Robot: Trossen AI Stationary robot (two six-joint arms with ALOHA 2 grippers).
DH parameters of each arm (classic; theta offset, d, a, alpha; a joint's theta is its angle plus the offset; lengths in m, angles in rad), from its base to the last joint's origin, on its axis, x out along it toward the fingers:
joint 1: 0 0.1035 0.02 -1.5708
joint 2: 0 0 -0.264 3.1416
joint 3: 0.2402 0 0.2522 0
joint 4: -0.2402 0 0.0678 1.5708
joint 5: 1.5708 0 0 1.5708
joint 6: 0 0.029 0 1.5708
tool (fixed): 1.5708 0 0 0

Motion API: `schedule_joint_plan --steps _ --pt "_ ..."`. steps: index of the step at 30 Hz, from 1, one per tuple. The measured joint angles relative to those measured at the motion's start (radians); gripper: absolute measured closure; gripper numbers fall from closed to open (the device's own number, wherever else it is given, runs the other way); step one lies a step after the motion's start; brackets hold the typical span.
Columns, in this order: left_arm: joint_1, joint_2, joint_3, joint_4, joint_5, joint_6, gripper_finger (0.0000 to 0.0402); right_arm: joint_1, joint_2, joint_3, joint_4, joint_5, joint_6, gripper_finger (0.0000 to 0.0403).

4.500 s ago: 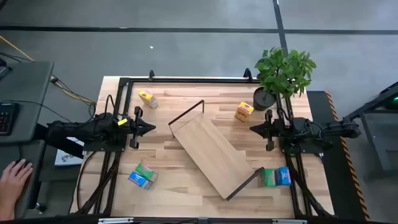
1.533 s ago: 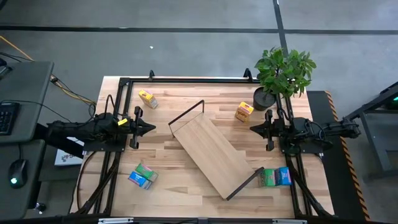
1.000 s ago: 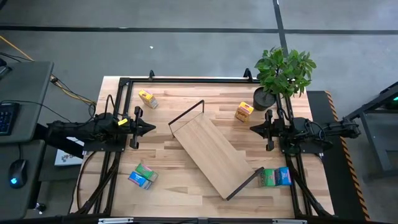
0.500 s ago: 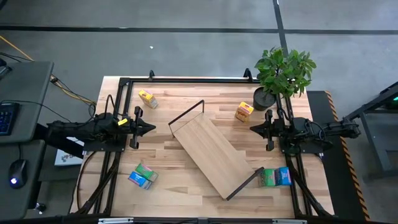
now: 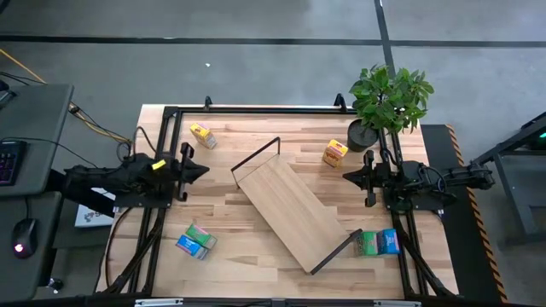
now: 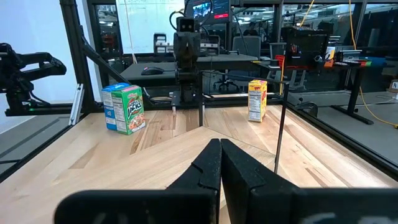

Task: Stack cereal on shelf
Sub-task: Put the left yellow cereal box on the shelf

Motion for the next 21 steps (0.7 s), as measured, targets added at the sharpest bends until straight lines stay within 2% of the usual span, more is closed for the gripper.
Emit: schedule_joint_plan --steps 5,10,13,17,19,21 --pt "0.000 0.014 0.008 0.179 -0.140 0.000 0.0394 0.000 0.000 0.000 0.000 0.000 0.000 0.0402" --pt "0.000 0.125 0.118 0.124 -0.238 0.040 0.0341 0.000 0.000 0.000 0.000 0.000 0.000 0.0402" --pt "0.001 0.251 0.242 -0.008 -0.345 0.050 0.0289 0.000 0.000 0.000 0.000 0.000 0.000 0.0402" --pt "0.035 0.469 0.473 -0.292 -0.579 0.033 0.0218 0.000 0.000 0.000 0.000 0.000 0.000 0.0402" --pt "0.070 0.577 0.602 -0.452 -0.674 -0.028 0.0185 0.000 0.000 0.000 0.000 0.000 0.000 0.0402" --pt "0.108 0.673 0.722 -0.638 -0.717 -0.120 0.0156 0.000 0.000 0.000 0.000 0.000 0.000 0.0402"
